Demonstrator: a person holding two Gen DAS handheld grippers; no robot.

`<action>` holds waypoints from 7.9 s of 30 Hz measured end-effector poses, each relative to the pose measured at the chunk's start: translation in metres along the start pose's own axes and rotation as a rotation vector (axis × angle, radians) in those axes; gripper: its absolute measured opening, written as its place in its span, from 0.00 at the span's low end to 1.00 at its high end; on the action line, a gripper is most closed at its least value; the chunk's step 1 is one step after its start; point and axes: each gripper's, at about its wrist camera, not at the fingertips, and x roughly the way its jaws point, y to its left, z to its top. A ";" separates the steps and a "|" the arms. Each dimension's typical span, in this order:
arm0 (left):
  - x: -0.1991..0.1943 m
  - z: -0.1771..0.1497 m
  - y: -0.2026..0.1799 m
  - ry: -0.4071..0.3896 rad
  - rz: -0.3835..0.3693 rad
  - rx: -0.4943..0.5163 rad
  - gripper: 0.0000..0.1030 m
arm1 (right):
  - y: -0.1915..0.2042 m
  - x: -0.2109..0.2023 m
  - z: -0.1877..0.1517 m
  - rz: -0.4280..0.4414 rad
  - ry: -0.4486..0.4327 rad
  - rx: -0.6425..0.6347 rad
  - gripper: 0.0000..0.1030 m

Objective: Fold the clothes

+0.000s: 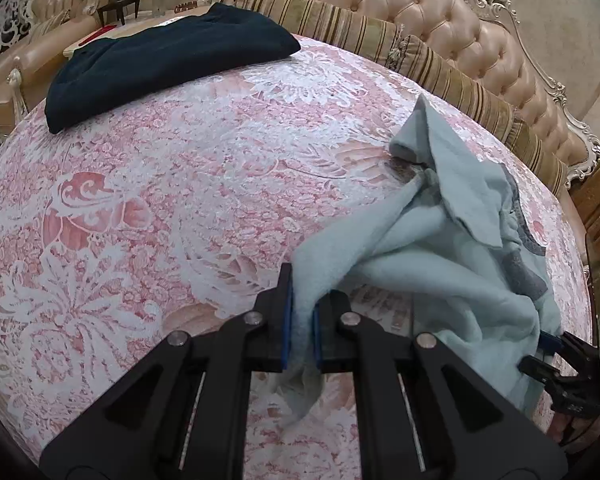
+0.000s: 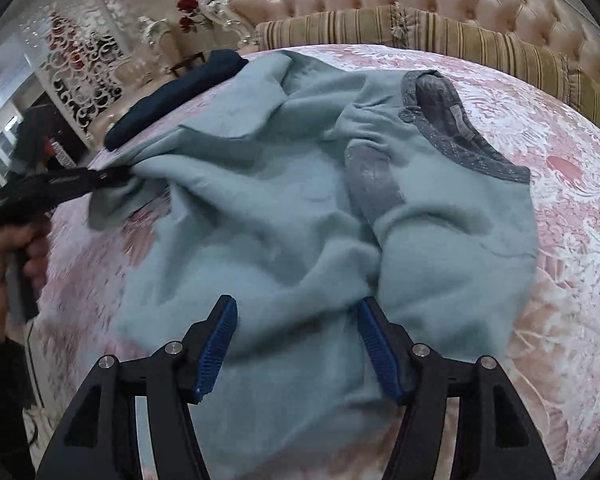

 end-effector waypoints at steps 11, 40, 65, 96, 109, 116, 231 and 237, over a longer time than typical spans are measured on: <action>-0.038 -0.039 -0.029 0.002 -0.143 0.066 0.09 | -0.051 -0.053 0.020 -0.101 -0.139 -0.053 0.08; -0.099 -0.138 -0.084 -0.030 -0.215 0.087 0.60 | -0.141 -0.135 -0.097 -0.231 -0.032 -0.221 0.25; -0.010 -0.043 -0.117 -0.094 -0.234 -0.077 0.05 | -0.200 -0.157 -0.096 -0.355 -0.141 -0.067 0.43; 0.060 0.032 -0.188 -0.039 -0.060 0.417 0.64 | -0.237 -0.079 -0.012 -0.361 -0.105 -0.031 0.43; 0.114 0.045 -0.186 0.014 0.020 0.424 0.07 | -0.256 -0.050 -0.001 -0.330 -0.045 -0.048 0.43; 0.110 0.049 -0.169 -0.013 0.008 0.361 0.07 | -0.249 -0.045 0.008 -0.213 -0.019 -0.068 0.43; -0.035 -0.152 -0.104 -0.148 -0.151 -0.154 0.68 | -0.143 -0.054 -0.043 -0.173 -0.099 0.025 0.01; -0.032 -0.151 -0.111 -0.136 -0.152 -0.141 0.68 | -0.240 -0.093 -0.013 -0.453 -0.128 0.054 0.01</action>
